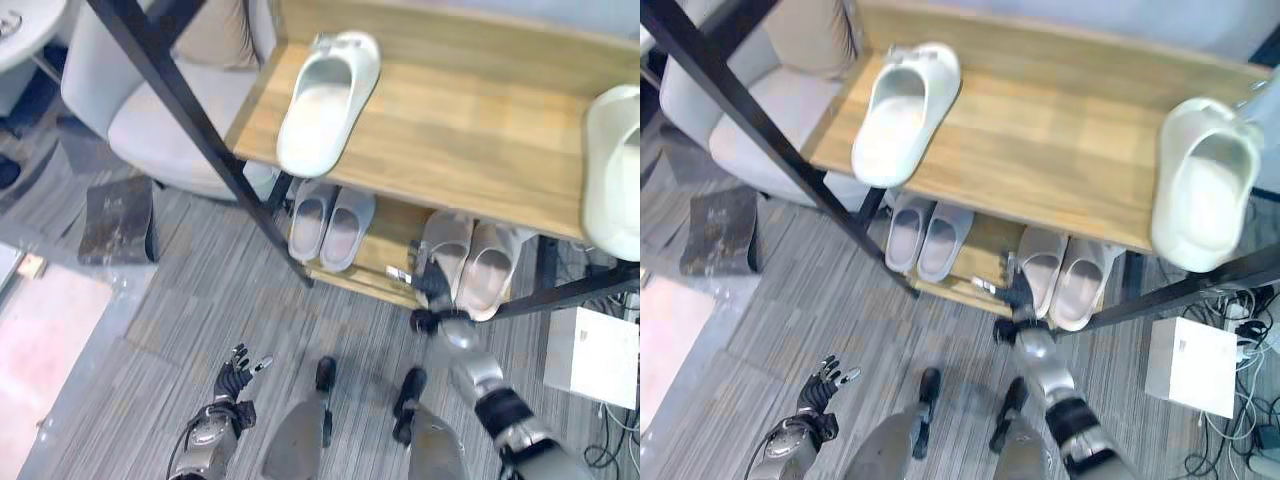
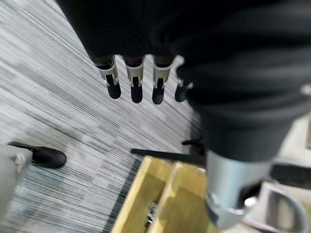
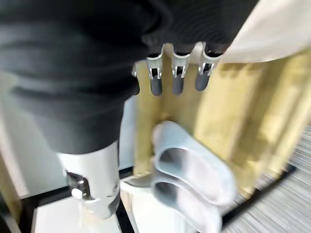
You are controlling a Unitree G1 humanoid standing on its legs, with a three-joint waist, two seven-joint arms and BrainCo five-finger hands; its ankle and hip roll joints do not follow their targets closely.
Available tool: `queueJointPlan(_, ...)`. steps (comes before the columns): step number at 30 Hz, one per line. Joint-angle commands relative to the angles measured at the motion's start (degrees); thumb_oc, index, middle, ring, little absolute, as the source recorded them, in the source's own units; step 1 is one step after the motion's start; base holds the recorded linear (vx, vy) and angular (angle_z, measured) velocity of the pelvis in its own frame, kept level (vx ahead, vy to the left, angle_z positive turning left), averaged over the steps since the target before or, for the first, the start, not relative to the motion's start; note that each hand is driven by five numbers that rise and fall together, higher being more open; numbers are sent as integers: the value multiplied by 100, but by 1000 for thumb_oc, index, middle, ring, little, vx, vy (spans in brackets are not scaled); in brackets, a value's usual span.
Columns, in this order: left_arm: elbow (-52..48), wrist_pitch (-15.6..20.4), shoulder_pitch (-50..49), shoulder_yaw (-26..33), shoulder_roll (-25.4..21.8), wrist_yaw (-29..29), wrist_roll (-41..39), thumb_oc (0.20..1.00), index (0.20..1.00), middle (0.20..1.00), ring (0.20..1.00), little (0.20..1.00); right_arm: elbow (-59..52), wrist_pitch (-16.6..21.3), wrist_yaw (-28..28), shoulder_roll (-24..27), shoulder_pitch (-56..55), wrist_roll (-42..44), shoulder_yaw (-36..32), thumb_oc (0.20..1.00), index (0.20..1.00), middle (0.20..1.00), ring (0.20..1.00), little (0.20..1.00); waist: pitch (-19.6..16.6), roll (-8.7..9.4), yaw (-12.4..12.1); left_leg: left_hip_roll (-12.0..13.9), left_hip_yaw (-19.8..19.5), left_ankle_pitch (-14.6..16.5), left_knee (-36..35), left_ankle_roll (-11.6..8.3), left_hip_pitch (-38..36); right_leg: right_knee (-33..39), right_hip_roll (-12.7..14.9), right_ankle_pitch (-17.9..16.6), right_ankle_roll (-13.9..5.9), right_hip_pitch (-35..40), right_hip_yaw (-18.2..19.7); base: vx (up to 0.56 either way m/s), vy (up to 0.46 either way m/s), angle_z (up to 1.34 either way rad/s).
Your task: Arrange the slippers neatly on the shoe rack.
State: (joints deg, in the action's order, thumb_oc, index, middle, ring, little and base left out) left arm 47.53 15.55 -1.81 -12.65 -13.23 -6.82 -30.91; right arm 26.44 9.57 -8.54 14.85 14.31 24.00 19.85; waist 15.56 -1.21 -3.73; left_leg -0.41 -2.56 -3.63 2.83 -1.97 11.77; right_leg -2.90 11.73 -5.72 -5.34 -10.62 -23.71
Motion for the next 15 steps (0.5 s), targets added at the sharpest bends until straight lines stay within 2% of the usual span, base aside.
queueJointPlan(1, 324, -43, 177, -109, 120, -175, 527, 1000, 1000, 1000, 1000, 1000, -682, 372, 445, 165, -165, -49, 20, 1000, 1000, 1000, 1000, 1000, -147, 180, -24, 71, 32, 167, -177, -155, -285, 33, -52, 483, -350, 526, -321, 66, -108, -7)
queueJointPlan(4, -1, 12, 169, -239, 98, -210, 791, 1000, 1000, 1000, 1000, 1000, -752, 377, 618, 161, -812, -128, -144, 1000, 1000, 1000, 1000, 1000, -389, 159, 126, 124, 109, 54, -444, -222, -492, 301, -147, 418, -361, 725, -325, 49, -52, -10)
queueJointPlan(9, -986, -75, 126, -767, -94, 176, 1166, 1000, 1000, 1000, 1000, 1000, -672, 241, 868, 221, -1620, -90, -387, 1000, 1000, 1000, 1000, 1000, -629, 95, 328, 147, 244, 1, -685, -249, -775, 597, -243, 333, -386, 976, -266, 43, -19, -8)
queueJointPlan(12, -1505, -212, 450, -1480, -274, 466, 1960, 1000, 1000, 1000, 1000, 1000, -484, 145, 868, 211, -1913, -104, -626, 1000, 1000, 1000, 1000, 1000, -761, 43, 531, 146, 420, 147, -702, -202, -1006, 701, -277, 328, -407, 1112, -36, 72, 3, -14)
queueJointPlan(14, -1565, -215, 550, -1627, -288, 485, 2122, 1000, 1000, 1000, 1000, 1000, -358, 136, 860, 203, -1911, -121, -658, 1000, 1000, 1000, 1000, 1000, -800, 42, 575, 139, 445, 157, -707, -186, -1024, 717, -279, 318, -410, 1112, 4, 56, 5, -34)
queueJointPlan(15, -1769, -290, 816, -2016, -363, 599, 2555, 1000, 1000, 1000, 1000, 1000, -158, 114, 726, 194, -1879, -142, -820, 1000, 1000, 1000, 1000, 1000, -840, 7, 686, 135, 511, 205, -716, -175, -1085, 716, -283, 319, -417, 1133, 74, 58, 3, -37)
